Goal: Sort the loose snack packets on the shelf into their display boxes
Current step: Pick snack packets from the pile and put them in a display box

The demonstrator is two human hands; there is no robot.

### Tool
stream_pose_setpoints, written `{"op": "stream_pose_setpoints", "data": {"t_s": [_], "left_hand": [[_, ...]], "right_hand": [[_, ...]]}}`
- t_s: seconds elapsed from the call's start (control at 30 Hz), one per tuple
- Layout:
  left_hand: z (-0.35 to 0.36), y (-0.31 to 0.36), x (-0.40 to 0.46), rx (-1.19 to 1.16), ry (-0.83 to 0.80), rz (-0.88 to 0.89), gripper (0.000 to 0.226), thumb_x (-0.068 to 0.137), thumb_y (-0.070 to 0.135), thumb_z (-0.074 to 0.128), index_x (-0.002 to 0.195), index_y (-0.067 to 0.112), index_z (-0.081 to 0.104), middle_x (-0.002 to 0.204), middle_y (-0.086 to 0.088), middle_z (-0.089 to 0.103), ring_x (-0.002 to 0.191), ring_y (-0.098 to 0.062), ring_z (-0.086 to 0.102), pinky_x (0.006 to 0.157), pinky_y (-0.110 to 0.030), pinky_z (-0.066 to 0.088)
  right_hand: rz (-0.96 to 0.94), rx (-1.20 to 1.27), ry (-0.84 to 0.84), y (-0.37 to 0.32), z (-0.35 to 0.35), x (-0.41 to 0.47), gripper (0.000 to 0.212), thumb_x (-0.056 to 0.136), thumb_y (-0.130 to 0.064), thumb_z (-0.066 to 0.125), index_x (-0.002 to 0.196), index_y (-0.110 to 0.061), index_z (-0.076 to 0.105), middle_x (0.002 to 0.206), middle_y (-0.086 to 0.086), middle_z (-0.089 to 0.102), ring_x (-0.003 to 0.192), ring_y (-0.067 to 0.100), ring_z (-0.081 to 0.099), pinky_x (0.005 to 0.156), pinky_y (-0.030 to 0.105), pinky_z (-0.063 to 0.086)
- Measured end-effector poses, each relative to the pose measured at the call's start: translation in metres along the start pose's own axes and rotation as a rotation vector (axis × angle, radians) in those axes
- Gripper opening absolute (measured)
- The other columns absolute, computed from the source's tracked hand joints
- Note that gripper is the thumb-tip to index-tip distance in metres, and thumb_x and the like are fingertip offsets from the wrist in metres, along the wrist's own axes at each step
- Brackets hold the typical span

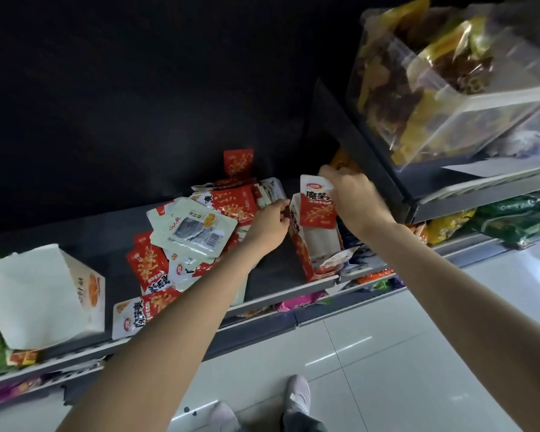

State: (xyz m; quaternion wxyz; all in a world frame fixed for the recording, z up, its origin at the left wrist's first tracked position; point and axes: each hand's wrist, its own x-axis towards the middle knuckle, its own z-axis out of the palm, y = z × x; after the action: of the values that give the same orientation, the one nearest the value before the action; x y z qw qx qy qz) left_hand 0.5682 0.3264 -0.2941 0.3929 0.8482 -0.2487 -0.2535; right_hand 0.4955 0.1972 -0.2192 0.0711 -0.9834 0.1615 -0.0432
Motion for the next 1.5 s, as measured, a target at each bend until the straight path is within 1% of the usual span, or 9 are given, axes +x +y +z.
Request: {"op": "stream_pose_setpoints", "data": {"t_s": [0.17,0.3,0.43,0.6,0.83,0.93,1.23,1.43,1.5], "left_hand": [[0.016,-0.006,0.013,-0.036,-0.087,-0.027,0.053,0.091,0.002,0.041,0.14,0.023,0.041,0.139,-0.004,0.05,0.12,-0.02,0.053,0.093,-0.025,0.041],[0.022,-0.007,0.019,-0.105,-0.12,-0.012,0.049,0.087,-0.005,0.047,0.132,0.015,0.052,0.133,-0.006,0.056,0.126,-0.022,0.049,0.098,-0.022,0.034],[0.023,-0.012,0.021,-0.195,-0.132,-0.032,0.056,0.084,-0.012,0.04,0.134,0.013,0.049,0.136,-0.006,0.053,0.127,-0.019,0.048,0.106,-0.027,0.034],[0.024,-0.016,0.018,-0.199,-0.13,-0.05,0.051,0.091,-0.007,0.039,0.139,0.01,0.041,0.145,-0.007,0.043,0.128,-0.019,0.048,0.111,-0.032,0.034],[0.03,-0.018,0.009,0.169,-0.149,0.094,0.053,0.092,-0.007,0.033,0.139,0.015,0.042,0.148,-0.008,0.038,0.137,-0.022,0.034,0.114,-0.03,0.026],[0.031,-0.022,0.004,0.238,-0.149,0.128,0.057,0.089,-0.011,0.033,0.139,0.016,0.041,0.149,-0.007,0.036,0.138,-0.022,0.034,0.116,-0.033,0.026],[0.023,-0.02,0.0,0.294,-0.166,0.161,0.058,0.088,-0.015,0.032,0.138,0.014,0.042,0.148,-0.006,0.038,0.137,-0.02,0.034,0.113,-0.028,0.025],[0.018,-0.016,-0.009,0.191,-0.146,0.149,0.052,0.092,-0.005,0.036,0.14,0.017,0.04,0.147,-0.003,0.039,0.137,-0.018,0.034,0.113,-0.029,0.026],[0.015,-0.017,-0.012,0.154,-0.107,0.148,0.047,0.093,-0.001,0.038,0.137,0.017,0.044,0.143,-0.005,0.045,0.132,-0.019,0.042,0.109,-0.029,0.033]], "right_hand": [[0.067,-0.117,-0.16,-0.002,0.009,-0.004,0.027,0.091,0.002,0.047,0.112,-0.013,0.054,0.103,0.011,0.06,0.092,0.027,0.061,0.067,0.032,0.047],[0.025,-0.041,-0.177,0.002,0.025,0.0,0.025,0.09,0.003,0.045,0.11,-0.007,0.056,0.104,0.017,0.061,0.095,0.032,0.061,0.078,0.038,0.053],[0.032,0.065,-0.226,0.018,0.044,0.004,0.016,0.087,0.003,0.05,0.095,-0.002,0.064,0.091,0.017,0.066,0.088,0.03,0.064,0.073,0.036,0.054],[0.058,0.047,-0.489,0.024,0.061,-0.006,0.015,0.084,-0.016,0.059,0.098,-0.014,0.064,0.092,0.008,0.067,0.086,0.027,0.064,0.078,0.039,0.056],[0.025,0.078,-0.533,0.027,0.063,-0.004,0.029,0.082,0.008,0.054,0.099,-0.011,0.067,0.105,0.008,0.065,0.095,0.024,0.061,0.088,0.036,0.052],[0.03,0.076,-0.586,0.029,0.061,-0.006,0.027,0.083,0.01,0.05,0.098,-0.005,0.066,0.102,0.011,0.065,0.091,0.023,0.059,0.083,0.032,0.05],[0.023,0.023,-0.613,0.022,0.053,-0.012,0.02,0.089,-0.002,0.044,0.097,-0.006,0.063,0.092,0.01,0.064,0.083,0.023,0.059,0.079,0.035,0.054],[0.066,0.115,-0.757,0.012,0.047,-0.012,0.03,0.095,-0.016,0.044,0.116,-0.003,0.06,0.121,0.017,0.059,0.106,0.031,0.056,0.096,0.037,0.043],[0.022,0.073,-0.683,0.011,0.047,-0.01,0.031,0.094,-0.026,0.043,0.111,-0.009,0.062,0.117,0.015,0.062,0.107,0.032,0.057,0.095,0.041,0.045]]}}
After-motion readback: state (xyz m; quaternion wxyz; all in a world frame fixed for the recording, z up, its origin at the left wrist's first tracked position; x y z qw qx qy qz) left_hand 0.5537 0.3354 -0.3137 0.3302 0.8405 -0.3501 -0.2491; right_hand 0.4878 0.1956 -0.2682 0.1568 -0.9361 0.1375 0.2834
